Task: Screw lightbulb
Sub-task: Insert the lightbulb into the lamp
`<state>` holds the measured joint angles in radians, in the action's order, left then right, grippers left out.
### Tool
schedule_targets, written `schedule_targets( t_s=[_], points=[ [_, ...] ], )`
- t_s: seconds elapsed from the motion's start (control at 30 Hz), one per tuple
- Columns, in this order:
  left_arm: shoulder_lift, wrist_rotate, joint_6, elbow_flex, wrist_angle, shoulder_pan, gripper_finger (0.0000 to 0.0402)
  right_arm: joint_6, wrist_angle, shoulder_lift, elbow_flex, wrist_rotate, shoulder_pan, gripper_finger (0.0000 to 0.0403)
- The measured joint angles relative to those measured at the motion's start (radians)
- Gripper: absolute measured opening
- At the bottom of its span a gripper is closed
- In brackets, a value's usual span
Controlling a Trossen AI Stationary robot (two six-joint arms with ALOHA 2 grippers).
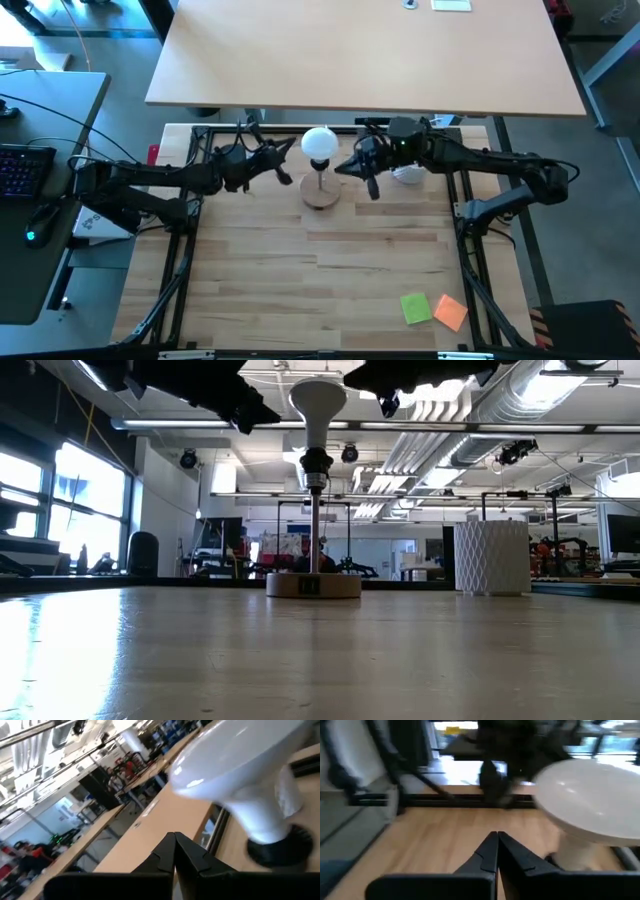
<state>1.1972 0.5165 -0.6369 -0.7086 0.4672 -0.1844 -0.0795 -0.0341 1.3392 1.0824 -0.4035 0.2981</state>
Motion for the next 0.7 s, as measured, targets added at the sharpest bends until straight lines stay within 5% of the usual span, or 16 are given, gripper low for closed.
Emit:
schedule_targets(
  t_s=[0.17, 0.27, 0.7],
  points=[
    [0.0, -0.031, 0.003, 0.0, 0.002, 0.072, 0.0, 0.025, -0.009, 0.0, 0.0, 0.267, 0.038, 0.0],
    [0.0, -0.044, 0.015, 0.0, 0.018, 0.116, 0.0, 0.028, 0.003, 0.0, 0.0, 0.335, 0.075, 0.0],
    [-0.001, -0.04, 0.043, 0.0, 0.1, 0.118, 0.0, 0.055, 0.079, 0.0, 0.0, 0.108, 0.091, 0.0]
  ],
)
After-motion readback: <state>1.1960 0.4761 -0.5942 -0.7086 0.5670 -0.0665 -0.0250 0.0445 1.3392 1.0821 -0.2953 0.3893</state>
